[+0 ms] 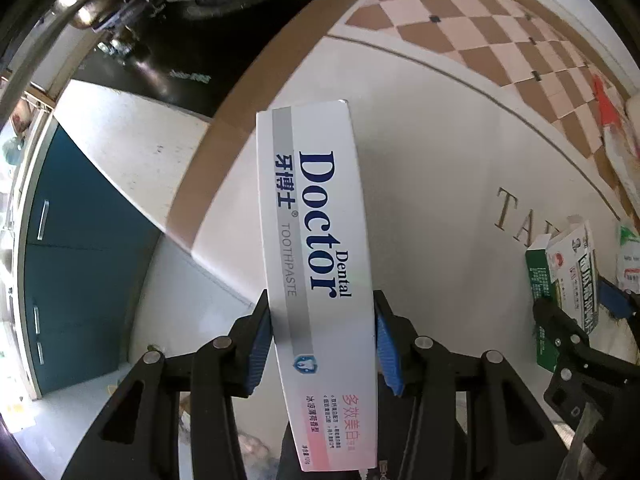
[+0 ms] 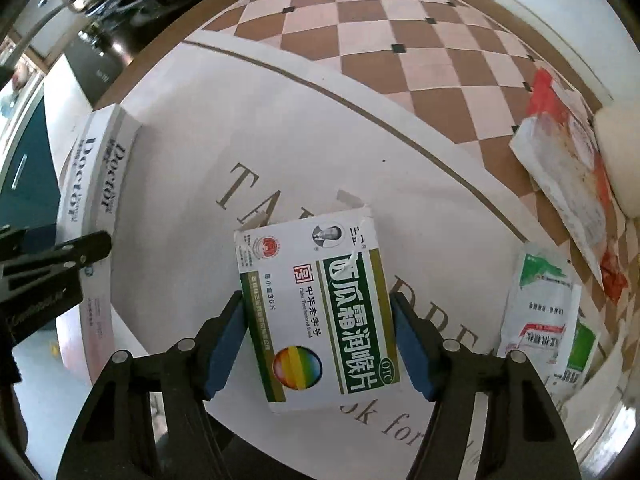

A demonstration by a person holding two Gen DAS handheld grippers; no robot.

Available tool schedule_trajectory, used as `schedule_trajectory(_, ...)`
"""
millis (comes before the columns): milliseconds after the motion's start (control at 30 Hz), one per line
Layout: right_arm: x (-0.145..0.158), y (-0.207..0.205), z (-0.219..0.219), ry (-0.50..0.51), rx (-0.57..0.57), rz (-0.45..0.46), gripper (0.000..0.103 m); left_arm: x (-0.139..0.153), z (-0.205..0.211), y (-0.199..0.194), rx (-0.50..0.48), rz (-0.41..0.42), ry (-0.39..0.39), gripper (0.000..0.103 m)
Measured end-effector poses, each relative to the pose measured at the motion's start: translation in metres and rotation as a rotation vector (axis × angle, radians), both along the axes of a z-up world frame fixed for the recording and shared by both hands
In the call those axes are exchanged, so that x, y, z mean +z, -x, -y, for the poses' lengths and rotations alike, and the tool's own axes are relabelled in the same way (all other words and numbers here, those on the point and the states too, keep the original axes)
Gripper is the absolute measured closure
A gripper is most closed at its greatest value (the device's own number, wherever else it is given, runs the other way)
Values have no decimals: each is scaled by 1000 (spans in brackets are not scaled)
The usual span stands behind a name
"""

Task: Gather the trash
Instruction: 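Carry both boxes down to the white bin and release them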

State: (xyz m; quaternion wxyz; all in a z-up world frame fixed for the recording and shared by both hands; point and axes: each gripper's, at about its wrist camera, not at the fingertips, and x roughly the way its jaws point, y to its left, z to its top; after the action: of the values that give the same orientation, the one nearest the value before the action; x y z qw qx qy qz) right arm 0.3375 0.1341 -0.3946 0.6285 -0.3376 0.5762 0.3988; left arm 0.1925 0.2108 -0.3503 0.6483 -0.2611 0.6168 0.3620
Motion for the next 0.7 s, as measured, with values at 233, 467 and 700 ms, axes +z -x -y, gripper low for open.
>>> schedule_trajectory(233, 19, 34, 27, -47, -115, -24, 32, 49, 31, 54, -111, 112, -62, 61)
schedule_trajectory(467, 59, 112, 82, -140, -283, -80, 32, 60, 47, 146, -211, 182, -30, 60)
schedule_trajectory(700, 19, 212, 120, -151, -430, -182, 32, -35, 43, 213, -191, 106, 195, 60)
